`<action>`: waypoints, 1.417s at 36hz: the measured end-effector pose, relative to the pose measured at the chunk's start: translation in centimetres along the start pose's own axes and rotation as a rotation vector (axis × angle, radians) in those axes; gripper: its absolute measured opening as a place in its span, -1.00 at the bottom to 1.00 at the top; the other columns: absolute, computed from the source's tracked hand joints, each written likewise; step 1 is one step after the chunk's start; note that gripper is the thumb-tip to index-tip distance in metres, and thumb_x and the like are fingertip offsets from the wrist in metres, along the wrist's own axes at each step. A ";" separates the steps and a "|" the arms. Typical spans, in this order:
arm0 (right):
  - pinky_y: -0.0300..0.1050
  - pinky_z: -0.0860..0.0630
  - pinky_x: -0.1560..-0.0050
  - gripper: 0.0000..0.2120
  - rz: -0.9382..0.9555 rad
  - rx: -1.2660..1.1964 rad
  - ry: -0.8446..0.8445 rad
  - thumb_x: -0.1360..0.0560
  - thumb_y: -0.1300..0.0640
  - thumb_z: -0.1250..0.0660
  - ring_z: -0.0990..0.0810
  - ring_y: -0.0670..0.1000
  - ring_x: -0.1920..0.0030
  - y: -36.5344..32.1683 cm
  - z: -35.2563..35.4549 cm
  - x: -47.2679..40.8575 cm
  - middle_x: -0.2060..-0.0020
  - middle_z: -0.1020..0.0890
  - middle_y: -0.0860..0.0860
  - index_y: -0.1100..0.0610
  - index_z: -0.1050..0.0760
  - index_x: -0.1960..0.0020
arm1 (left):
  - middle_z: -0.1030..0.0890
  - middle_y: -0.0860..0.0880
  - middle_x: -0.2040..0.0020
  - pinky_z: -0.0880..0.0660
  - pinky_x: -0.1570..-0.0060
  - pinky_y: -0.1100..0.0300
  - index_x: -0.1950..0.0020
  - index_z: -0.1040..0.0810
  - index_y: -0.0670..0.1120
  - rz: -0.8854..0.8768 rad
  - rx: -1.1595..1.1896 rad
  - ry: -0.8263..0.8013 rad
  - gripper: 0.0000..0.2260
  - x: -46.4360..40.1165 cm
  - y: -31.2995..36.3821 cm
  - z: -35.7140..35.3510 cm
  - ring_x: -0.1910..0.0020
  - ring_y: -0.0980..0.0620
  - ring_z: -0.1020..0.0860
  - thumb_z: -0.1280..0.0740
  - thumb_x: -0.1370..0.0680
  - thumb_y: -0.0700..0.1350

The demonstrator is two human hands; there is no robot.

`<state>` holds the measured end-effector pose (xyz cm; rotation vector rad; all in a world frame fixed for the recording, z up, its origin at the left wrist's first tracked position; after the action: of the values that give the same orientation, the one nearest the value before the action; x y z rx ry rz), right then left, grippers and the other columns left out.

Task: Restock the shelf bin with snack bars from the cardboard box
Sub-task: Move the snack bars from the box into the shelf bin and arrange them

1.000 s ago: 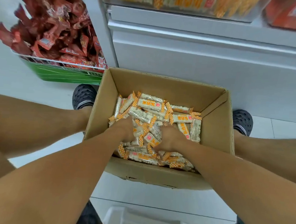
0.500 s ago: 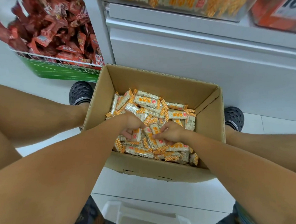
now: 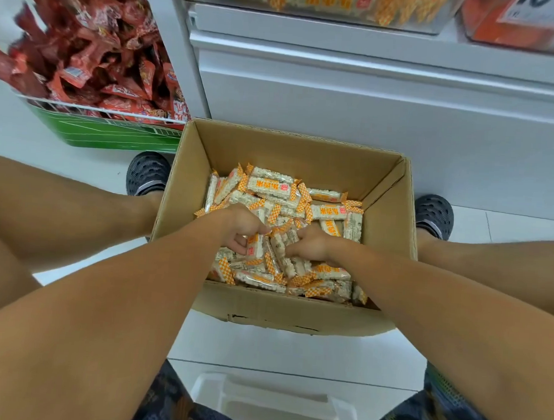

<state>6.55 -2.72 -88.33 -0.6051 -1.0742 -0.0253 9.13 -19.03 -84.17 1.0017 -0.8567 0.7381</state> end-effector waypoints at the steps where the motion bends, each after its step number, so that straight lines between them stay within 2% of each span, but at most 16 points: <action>1: -0.10 -0.33 0.38 -0.73 -0.020 -0.055 -0.007 -0.53 0.16 -0.40 -0.32 0.01 0.35 0.5 -0.1 0.1 0.29 -0.35 0.05 0.11 -0.29 0.16 | -0.48 -0.20 -0.35 -0.62 -0.07 -0.10 -0.42 -0.37 -0.22 0.007 0.000 -0.018 -0.49 0.0 0.0 -0.3 -0.23 -0.19 -0.57 -0.45 -0.54 -0.10; 9: -0.15 -0.18 0.41 -0.73 -0.038 -0.369 -0.147 -0.52 0.25 -0.40 -0.19 -0.04 0.39 -0.1 -1.8 0.4 0.30 -0.23 0.03 0.09 -0.29 0.08 | -0.56 -0.25 -0.22 -0.60 -0.12 -0.09 -0.34 -0.38 -0.28 0.024 0.028 -0.143 -0.55 0.2 -0.3 -2.6 -0.13 -0.19 -0.63 -0.41 -0.57 -0.07; 12: -0.22 -0.36 0.42 -0.88 -0.002 -0.501 -0.263 -0.57 0.28 -0.31 -0.40 -0.06 0.41 -1.6 -2.3 1.4 0.26 -0.45 0.05 0.13 -0.41 -0.04 | -0.57 -0.14 -0.10 -0.60 -0.10 -0.05 -0.18 -0.44 -0.21 0.007 0.156 -0.160 -0.73 -0.2 -0.2 -2.5 0.03 -0.07 -0.64 -0.40 -0.58 -0.11; 14: -0.06 -0.62 0.07 -0.79 0.064 -0.672 -0.357 -0.58 0.33 -0.21 -0.66 0.06 0.12 -2.9 -2.2 1.7 -0.07 -0.64 0.19 0.19 -0.44 -0.19 | -0.63 -0.07 -0.02 -0.63 -0.01 -0.01 -0.19 -0.52 -0.19 -0.017 0.244 -0.156 -0.74 -0.3 0.2 -2.1 0.04 0.00 -0.61 -0.42 -0.56 -0.11; 15: 0.09 -0.60 -0.14 -0.70 0.094 -0.736 -0.394 -0.56 0.34 -0.19 -0.65 0.16 -0.06 -3.4 -2.0 1.6 -0.19 -0.60 0.24 0.23 -0.40 -0.28 | -0.64 -0.05 -0.01 -0.63 0.11 0.05 -0.23 -0.54 -0.17 -0.035 0.286 -0.145 -0.70 -0.3 0.5 -1.8 0.03 0.03 -0.59 -0.43 -0.55 -0.10; 17: 0.16 -0.55 -0.18 -0.57 0.119 -0.762 -0.434 -0.50 0.34 -0.17 -0.63 0.23 -0.09 -4.4 -1.4 1.8 -0.17 -0.58 0.26 0.28 -0.34 -0.37 | -0.64 -0.08 -0.02 -0.60 0.23 0.11 -0.29 -0.54 -0.18 -0.066 0.349 -0.156 -0.65 0.1 1.4 -1.7 0.05 0.01 -0.57 -0.42 -0.56 -0.06; 21: -0.12 -0.52 0.19 -0.67 0.161 -0.559 -0.417 -0.45 0.31 -0.15 -0.54 0.00 0.20 -6.6 -0.4 3.3 0.04 -0.55 0.09 0.17 -0.46 -0.18 | -0.66 -0.18 -0.14 -0.47 -0.29 -0.14 -0.24 -0.54 -0.20 -0.094 0.432 -0.196 -0.66 0.2 2.0 -2.3 -0.14 -0.15 -0.63 -0.35 -0.60 0.02; 23: -0.05 -0.59 0.05 -0.55 0.151 -0.480 -0.451 -0.42 0.30 -0.14 -0.53 0.03 0.08 -6.7 -0.8 3.7 -0.06 -0.55 0.06 0.16 -0.44 -0.29 | -0.63 -0.23 -0.18 -0.43 -0.31 -0.14 -0.19 -0.48 -0.21 -0.106 0.387 -0.154 -0.64 0.4 2.0 -2.1 -0.18 -0.22 -0.60 -0.43 -0.54 0.01; 25: 0.10 -0.56 -0.21 -0.40 0.130 -0.428 -0.439 -0.38 0.28 -0.21 -0.50 0.07 -0.08 -6.3 -0.8 3.5 -0.22 -0.48 0.04 0.18 -0.34 -0.43 | -0.50 -0.20 -0.37 -0.39 -0.33 -0.11 -0.45 -0.31 -0.19 -0.114 0.364 -0.030 -0.30 -0.1 1.7 -1.0 -0.31 -0.20 -0.51 -0.54 -0.44 0.01; 28: 0.09 -0.59 -0.18 -0.51 0.053 -0.375 -0.359 -0.47 0.23 -0.27 -0.52 0.09 -0.15 -4.4 0.4 2.7 -0.21 -0.48 0.07 0.22 -0.38 -0.39 | -0.18 -0.12 -0.59 -0.19 -0.45 -0.11 -0.62 0.02 -0.07 -0.166 0.349 0.093 0.01 -0.3 2.0 0.5 -0.53 -0.15 -0.23 -0.58 -0.39 0.01; 30: 0.03 -0.64 -0.07 -0.69 -0.037 -0.076 -0.354 -0.54 0.02 -0.36 -0.64 0.07 -0.02 -1.9 0.7 2.6 -0.13 -0.59 0.09 0.16 -0.50 -0.21 | -0.14 -0.10 -0.60 -0.18 -0.46 -0.13 -0.62 0.02 -0.05 -0.177 0.337 0.103 0.00 -0.5 2.1 0.7 -0.54 -0.15 -0.20 -0.58 -0.39 0.00; 33: -0.07 -0.66 0.05 -0.46 -0.180 0.447 -0.456 -0.43 -0.29 -0.45 -0.72 0.06 0.04 2.4 -0.2 3.2 -0.11 -0.66 0.05 0.11 -0.56 -0.18 | -0.11 -0.10 -0.61 -0.15 -0.47 -0.15 -0.62 0.05 -0.07 -0.159 0.288 0.079 0.01 -0.7 1.7 0.5 -0.55 -0.16 -0.19 -0.57 -0.40 0.00; 39: 0.05 -0.69 0.03 -0.82 -0.129 0.536 -0.344 -0.46 0.14 -0.52 -0.74 0.15 0.17 3.2 -0.5 2.2 0.05 -0.63 0.16 0.23 -0.65 0.01 | -0.12 -0.11 -0.61 -0.14 -0.48 -0.09 -0.62 0.02 -0.08 -0.187 0.294 0.016 -0.03 -0.9 2.1 -0.5 -0.55 -0.15 -0.17 -0.56 -0.43 -0.02; 43: -0.09 -0.67 0.25 -0.75 -0.033 0.395 -0.199 -0.60 0.13 -0.33 -0.74 0.16 0.20 0.1 3.8 1.7 0.17 -0.69 0.23 0.35 -0.60 -0.01 | -0.10 -0.10 -0.61 -0.13 -0.48 -0.08 -0.62 0.03 -0.07 -0.193 0.323 0.003 -0.03 -1.2 2.4 -0.9 -0.56 -0.13 -0.14 -0.56 -0.42 -0.02; 48: -0.14 -0.62 0.18 -0.75 0.117 -0.232 -0.229 -0.64 0.16 -0.23 -0.67 0.05 0.22 -4.4 8.1 3.2 0.08 -0.70 0.13 0.21 -0.61 -0.21 | -0.09 -0.05 -0.61 -0.04 -0.50 -0.08 -0.60 -0.10 -0.12 -0.206 0.414 -0.094 -0.20 -0.4 3.8 -1.3 -0.58 -0.07 -0.05 -0.47 -0.50 0.01; 51: -0.19 -0.59 0.16 -0.77 0.228 -0.474 -0.200 -0.64 0.16 -0.26 -0.61 -0.01 0.23 -6.5 9.4 3.4 0.08 -0.67 0.08 0.15 -0.61 -0.22 | -0.53 -0.05 -0.35 -0.49 -0.21 0.01 -0.40 -0.42 -0.15 -0.167 0.495 -0.274 -0.57 1.2 4.5 -2.5 -0.29 -0.06 -0.52 -0.35 -0.59 0.01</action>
<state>-1.43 -2.74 -79.47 -1.1755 -1.1948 -0.0216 6.57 -14.97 -81.98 1.6255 -0.8276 0.6922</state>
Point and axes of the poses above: each hand's wrist, its own x-axis away from the middle knuckle, its own z-axis out of the back of the hand, y = z × x, the point moved 10 cm from there along -x, towards the middle knuckle
